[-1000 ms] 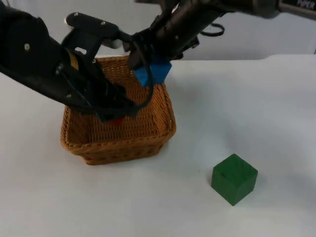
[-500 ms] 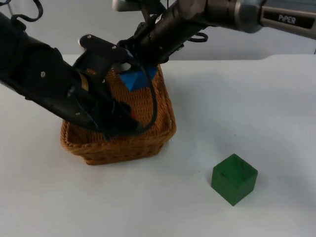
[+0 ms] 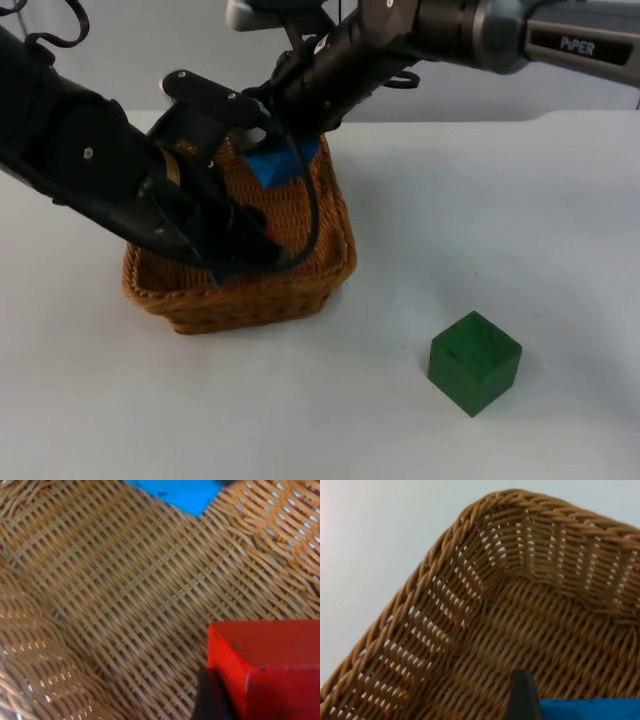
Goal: Pick up one cube with each hand and place exactly two cubes into the same basket, leaving the remaining cube outside.
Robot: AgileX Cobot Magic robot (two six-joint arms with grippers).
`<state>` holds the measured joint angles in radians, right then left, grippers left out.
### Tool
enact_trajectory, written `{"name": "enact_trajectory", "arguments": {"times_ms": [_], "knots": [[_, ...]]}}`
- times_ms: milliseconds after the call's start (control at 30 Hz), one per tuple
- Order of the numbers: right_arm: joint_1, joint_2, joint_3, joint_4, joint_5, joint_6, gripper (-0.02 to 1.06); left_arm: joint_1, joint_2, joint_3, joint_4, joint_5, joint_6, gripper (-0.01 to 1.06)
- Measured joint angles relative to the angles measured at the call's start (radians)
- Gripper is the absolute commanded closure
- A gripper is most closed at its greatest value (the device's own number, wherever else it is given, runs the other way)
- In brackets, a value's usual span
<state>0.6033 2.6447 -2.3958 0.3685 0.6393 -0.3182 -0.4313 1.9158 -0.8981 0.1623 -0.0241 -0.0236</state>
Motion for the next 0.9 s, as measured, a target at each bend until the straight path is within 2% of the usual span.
{"name": "enact_trajectory", "arguments": {"times_ms": [133, 200, 233, 367, 400, 467, 533, 567, 667, 900], "knots": [[0.0, 0.011, 0.0, 0.0, 0.006, -0.003, 1.02, 0.0, 0.0, 0.0, 0.002, -0.002, 0.0, 1.04], [0.0, 0.012, 0.0, 0.0, 0.006, -0.005, 0.93, 0.0, 0.0, 0.0, 0.002, -0.002, 0.0, 0.96], [0.0, 0.013, 0.0, 0.0, 0.008, -0.005, 0.93, 0.0, 0.0, 0.0, 0.002, -0.002, 0.0, 0.96], [0.0, 0.013, 0.0, 0.0, 0.01, -0.005, 0.55, 0.0, 0.0, 0.0, 0.002, -0.002, 0.0, 0.54], [0.0, 0.013, 0.0, 0.0, 0.01, -0.006, 0.55, 0.0, 0.0, 0.0, 0.002, -0.002, 0.0, 0.54], [0.0, 0.013, 0.0, 0.0, 0.01, -0.006, 0.39, 0.0, 0.0, 0.0, 0.002, -0.006, 0.0, 0.38], [0.0, 0.013, 0.0, 0.002, 0.01, -0.006, 0.28, 0.0, 0.0, 0.0, 0.002, -0.006, 0.0, 0.25], [0.0, 0.013, 0.0, 0.004, 0.008, -0.006, 0.28, 0.0, 0.0, 0.0, 0.002, -0.008, 0.0, 0.25], [0.0, 0.013, 0.0, 0.006, 0.008, -0.006, 0.25, 0.0, 0.0, 0.0, 0.002, -0.008, 0.0, 0.16], [0.0, -0.029, 0.0, 0.008, 0.008, -0.006, 0.25, 0.0, -0.036, 0.0, 0.002, -0.008, 0.0, 0.16]]}}
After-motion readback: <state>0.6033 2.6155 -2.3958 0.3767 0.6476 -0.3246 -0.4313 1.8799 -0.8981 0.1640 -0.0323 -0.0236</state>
